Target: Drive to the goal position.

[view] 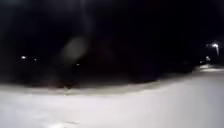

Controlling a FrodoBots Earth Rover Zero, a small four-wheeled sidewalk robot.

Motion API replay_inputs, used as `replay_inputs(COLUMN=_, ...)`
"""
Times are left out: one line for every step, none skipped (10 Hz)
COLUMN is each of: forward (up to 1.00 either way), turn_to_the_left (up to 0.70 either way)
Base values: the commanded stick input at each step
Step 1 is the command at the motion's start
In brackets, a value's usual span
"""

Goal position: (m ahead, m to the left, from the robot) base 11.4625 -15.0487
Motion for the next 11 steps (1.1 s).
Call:
replay_inputs(forward=0.0, turn_to_the_left=-0.7)
replay_inputs(forward=0.0, turn_to_the_left=-0.7)
replay_inputs(forward=0.0, turn_to_the_left=-0.7)
replay_inputs(forward=0.0, turn_to_the_left=-0.7)
replay_inputs(forward=0.0, turn_to_the_left=-0.7)
replay_inputs(forward=0.0, turn_to_the_left=-0.7)
replay_inputs(forward=0.0, turn_to_the_left=-0.7)
replay_inputs(forward=0.0, turn_to_the_left=-0.7)
replay_inputs(forward=0.0, turn_to_the_left=-0.7)
replay_inputs(forward=0.0, turn_to_the_left=-0.51)
replay_inputs(forward=0.0, turn_to_the_left=-0.17)
